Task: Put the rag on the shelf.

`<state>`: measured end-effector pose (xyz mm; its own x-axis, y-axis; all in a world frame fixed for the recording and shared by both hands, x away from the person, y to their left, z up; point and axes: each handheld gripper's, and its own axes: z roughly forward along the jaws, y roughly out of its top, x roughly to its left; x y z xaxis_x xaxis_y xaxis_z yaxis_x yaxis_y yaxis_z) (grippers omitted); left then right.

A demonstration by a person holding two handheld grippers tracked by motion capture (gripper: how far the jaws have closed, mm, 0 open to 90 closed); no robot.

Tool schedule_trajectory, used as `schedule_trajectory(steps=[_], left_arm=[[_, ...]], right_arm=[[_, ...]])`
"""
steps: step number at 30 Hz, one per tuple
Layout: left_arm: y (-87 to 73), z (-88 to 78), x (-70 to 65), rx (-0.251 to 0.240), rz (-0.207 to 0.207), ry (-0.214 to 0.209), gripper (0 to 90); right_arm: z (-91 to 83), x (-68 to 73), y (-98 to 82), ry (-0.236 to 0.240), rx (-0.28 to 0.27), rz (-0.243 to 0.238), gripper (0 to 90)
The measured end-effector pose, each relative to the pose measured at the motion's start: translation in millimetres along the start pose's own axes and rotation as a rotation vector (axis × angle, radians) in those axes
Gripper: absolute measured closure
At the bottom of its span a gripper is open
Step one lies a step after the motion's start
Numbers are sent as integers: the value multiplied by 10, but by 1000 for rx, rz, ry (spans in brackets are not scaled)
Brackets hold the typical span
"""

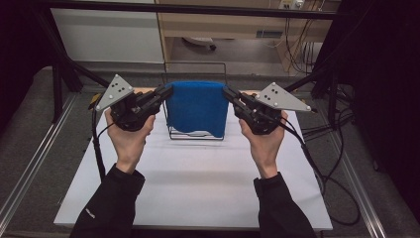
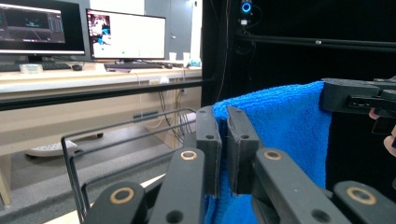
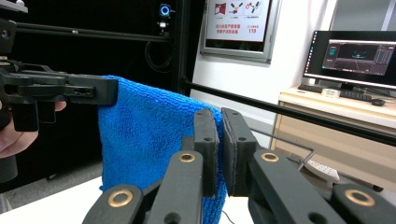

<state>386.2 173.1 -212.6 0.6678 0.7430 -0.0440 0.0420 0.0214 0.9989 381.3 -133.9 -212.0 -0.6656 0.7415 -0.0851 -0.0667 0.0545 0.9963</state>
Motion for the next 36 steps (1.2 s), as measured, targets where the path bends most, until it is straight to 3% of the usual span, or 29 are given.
schedule_trajectory(steps=[17, 36], left_arm=[[267, 102, 79, -52, 9, 29, 848], [462, 260, 238, -101, -20, 42, 848]], right_arm=[[153, -75, 293, -34, -28, -28, 858], [407, -208, 494, -69, -40, -32, 858]])
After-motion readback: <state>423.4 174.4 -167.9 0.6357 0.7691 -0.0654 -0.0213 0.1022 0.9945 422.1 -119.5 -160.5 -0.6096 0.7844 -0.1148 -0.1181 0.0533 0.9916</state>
